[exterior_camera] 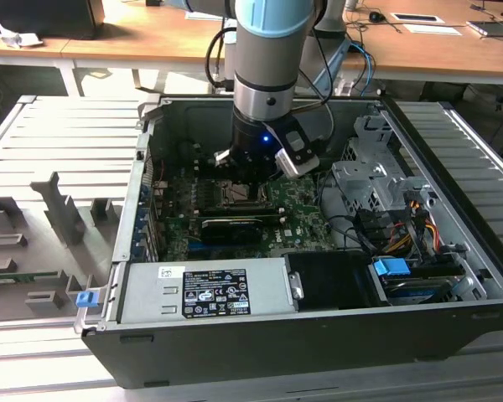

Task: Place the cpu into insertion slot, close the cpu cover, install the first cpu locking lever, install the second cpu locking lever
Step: 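Install the second cpu locking lever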

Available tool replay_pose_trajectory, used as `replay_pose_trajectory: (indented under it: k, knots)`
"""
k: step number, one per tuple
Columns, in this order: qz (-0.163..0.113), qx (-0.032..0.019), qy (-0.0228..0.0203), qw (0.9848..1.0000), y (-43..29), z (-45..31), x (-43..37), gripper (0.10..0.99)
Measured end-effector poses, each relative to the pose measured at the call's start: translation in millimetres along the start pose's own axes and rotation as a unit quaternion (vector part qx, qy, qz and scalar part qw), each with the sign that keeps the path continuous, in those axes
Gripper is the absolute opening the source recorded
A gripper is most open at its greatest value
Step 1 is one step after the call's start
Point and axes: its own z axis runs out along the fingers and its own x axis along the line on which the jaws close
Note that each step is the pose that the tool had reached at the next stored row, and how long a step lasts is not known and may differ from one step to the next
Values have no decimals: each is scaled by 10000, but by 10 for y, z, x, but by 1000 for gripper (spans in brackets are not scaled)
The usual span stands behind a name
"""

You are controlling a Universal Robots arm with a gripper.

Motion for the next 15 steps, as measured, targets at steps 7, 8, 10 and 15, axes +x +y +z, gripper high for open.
replay_pose_trajectory:
  k: [7,8,10,15]
  knots:
    - [0,2,1,10000,22,92,385,106]
    - [1,1,1,10000,23,123,416,106]
    - [0,1,0,10000,20,175,425,106]
    - [2,-439,-35,9990,-68,198,433,106]
